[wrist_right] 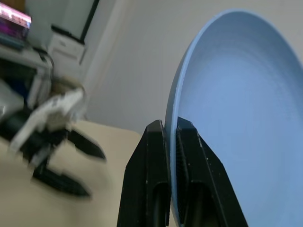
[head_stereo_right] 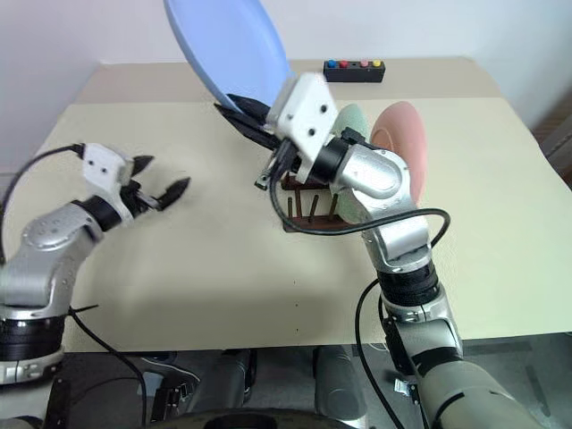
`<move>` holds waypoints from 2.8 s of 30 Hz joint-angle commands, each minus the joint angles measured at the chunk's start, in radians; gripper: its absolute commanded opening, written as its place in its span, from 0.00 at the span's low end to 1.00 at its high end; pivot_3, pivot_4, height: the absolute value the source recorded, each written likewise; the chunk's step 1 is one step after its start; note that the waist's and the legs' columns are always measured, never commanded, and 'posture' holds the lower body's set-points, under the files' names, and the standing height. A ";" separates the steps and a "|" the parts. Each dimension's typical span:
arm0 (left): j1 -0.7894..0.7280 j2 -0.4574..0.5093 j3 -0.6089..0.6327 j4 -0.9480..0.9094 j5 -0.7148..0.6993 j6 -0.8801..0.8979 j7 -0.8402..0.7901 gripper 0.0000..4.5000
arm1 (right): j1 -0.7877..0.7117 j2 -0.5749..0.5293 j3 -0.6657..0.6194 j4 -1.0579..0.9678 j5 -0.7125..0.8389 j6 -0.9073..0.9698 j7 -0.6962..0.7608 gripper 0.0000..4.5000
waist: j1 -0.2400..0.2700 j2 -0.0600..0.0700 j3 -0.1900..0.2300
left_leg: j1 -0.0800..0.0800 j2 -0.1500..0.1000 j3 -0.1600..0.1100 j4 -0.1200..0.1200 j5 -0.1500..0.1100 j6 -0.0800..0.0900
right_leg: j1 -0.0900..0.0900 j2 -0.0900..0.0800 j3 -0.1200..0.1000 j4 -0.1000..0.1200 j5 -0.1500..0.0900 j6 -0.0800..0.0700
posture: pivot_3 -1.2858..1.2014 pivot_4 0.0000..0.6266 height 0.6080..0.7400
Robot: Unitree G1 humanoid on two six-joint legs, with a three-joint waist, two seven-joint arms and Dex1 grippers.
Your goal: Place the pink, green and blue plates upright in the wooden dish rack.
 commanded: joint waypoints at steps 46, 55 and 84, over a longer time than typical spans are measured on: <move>0.082 -0.068 -0.176 -0.124 -0.008 -0.064 -0.140 0.98 | 0.339 -0.022 -0.233 -0.222 0.723 0.390 -0.390 0.00 | -0.001 0.001 0.000 | 0.000 0.000 0.000 0.000 0.000 0.001 | 0.000 0.000 0.000 0.000 0.000 0.000 | 0.52 0.24 1.00; 0.078 -0.070 -0.178 -0.119 0.001 -0.071 -0.144 0.98 | 0.348 -0.025 -0.229 -0.221 0.742 0.383 -0.404 0.00 | -0.001 0.001 0.000 | 0.000 0.000 0.000 0.000 0.000 0.001 | 0.000 0.000 0.000 0.000 0.000 0.000 | 0.52 0.24 1.00; 0.079 -0.078 -0.187 -0.114 0.013 -0.079 -0.147 1.00 | 0.337 -0.201 -0.246 -0.282 0.680 0.379 -0.338 1.00 | 0.001 0.001 0.000 | 0.000 0.000 0.001 0.000 0.000 0.001 | 0.001 0.000 0.000 -0.001 0.000 0.000 | 0.52 0.24 1.00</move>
